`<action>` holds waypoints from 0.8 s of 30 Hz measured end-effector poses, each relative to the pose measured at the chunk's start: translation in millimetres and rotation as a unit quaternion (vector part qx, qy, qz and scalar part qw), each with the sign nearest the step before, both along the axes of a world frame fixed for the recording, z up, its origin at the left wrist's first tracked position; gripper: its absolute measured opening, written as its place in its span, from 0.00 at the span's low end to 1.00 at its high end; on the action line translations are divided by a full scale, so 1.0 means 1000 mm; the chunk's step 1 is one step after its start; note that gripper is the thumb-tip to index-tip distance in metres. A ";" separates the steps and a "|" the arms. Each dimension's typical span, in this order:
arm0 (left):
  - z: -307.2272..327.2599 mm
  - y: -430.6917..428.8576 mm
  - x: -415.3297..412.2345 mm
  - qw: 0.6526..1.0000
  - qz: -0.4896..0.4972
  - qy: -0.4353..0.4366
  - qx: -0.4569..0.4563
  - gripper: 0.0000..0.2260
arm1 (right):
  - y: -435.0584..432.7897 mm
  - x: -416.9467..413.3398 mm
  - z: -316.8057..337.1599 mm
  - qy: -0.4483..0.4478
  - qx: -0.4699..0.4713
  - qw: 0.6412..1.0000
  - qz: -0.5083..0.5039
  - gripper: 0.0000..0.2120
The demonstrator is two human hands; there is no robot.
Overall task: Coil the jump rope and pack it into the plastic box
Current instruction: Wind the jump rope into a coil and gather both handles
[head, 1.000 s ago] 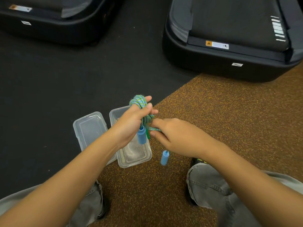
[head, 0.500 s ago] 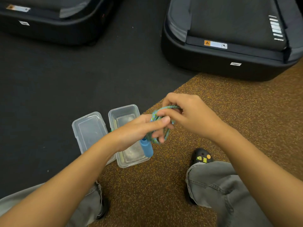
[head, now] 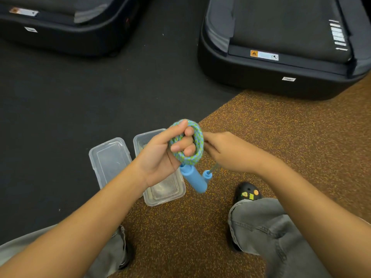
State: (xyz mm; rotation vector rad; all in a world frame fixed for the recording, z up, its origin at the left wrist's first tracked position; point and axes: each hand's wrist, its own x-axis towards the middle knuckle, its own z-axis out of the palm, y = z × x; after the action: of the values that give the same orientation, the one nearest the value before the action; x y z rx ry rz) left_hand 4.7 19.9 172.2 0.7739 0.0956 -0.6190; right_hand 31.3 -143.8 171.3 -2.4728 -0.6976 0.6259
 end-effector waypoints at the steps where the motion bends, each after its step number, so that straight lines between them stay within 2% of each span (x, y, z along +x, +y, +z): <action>1: 0.000 0.001 0.002 1.000 0.019 0.005 -0.005 0.10 | 0.001 -0.001 0.000 0.012 -0.007 1.000 0.005 0.11; 8: -0.011 0.003 0.009 0.991 0.119 0.010 0.064 0.08 | 0.006 -0.011 -0.002 0.015 -0.056 0.997 0.056 0.07; 13: -0.026 0.006 0.012 0.973 0.179 -0.008 0.146 0.09 | 0.010 -0.018 0.004 -0.026 -0.032 0.995 0.088 0.09; 16: -0.032 0.001 0.007 0.936 0.106 -0.084 0.325 0.13 | 0.011 -0.022 0.008 -0.060 0.007 0.993 0.100 0.09; 18: -0.035 -0.003 0.002 0.910 0.049 -0.119 0.395 0.17 | 0.012 -0.021 0.012 -0.066 0.043 0.993 0.091 0.07; 22: -0.033 -0.004 -0.004 0.908 -0.065 -0.151 0.384 0.29 | 0.006 -0.014 0.016 -0.065 0.076 0.994 0.054 0.08; 24: -0.029 -0.004 -0.005 0.917 -0.102 -0.164 0.348 0.32 | 0.002 -0.011 0.018 -0.078 0.082 0.993 0.037 0.08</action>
State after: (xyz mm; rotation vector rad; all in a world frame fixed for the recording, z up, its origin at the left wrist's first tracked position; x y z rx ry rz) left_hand 0.1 15.9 143.1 1.5874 -0.0838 -0.6466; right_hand 20.7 -141.5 188.8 -2.3689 -0.8694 0.3864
